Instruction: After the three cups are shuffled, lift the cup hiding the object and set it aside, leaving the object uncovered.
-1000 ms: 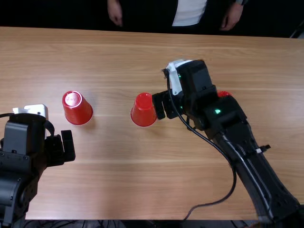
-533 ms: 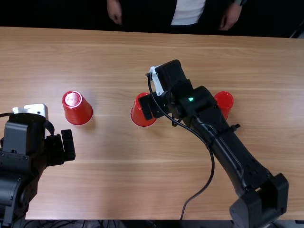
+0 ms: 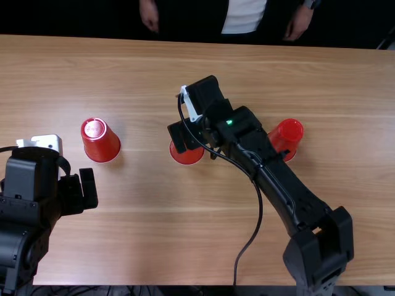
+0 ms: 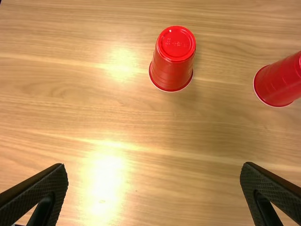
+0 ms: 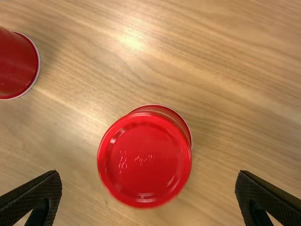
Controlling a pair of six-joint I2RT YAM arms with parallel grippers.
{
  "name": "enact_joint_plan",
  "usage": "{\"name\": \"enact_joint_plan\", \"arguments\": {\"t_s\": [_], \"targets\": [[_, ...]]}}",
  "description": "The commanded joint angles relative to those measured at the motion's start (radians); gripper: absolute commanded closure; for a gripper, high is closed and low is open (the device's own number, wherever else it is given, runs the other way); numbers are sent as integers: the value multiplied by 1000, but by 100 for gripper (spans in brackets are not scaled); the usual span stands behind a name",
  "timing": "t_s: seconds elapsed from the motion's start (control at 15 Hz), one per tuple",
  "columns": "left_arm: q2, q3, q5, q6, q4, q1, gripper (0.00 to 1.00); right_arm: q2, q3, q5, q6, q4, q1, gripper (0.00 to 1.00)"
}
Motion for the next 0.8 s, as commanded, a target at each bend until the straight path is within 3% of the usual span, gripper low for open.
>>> {"name": "enact_joint_plan", "arguments": {"t_s": [0.0, 0.67, 0.73], "targets": [[-4, -9, 0, -11, 1, -1, 0, 34, 34, -5, 5, 0, 12, 0], [-10, -24, 0, -11, -3, -1, 0, 130, 71, -5, 3, 0, 23, 0], [-10, -24, 0, -11, -3, -1, 0, 142, 71, -5, 3, 0, 23, 6]]}}
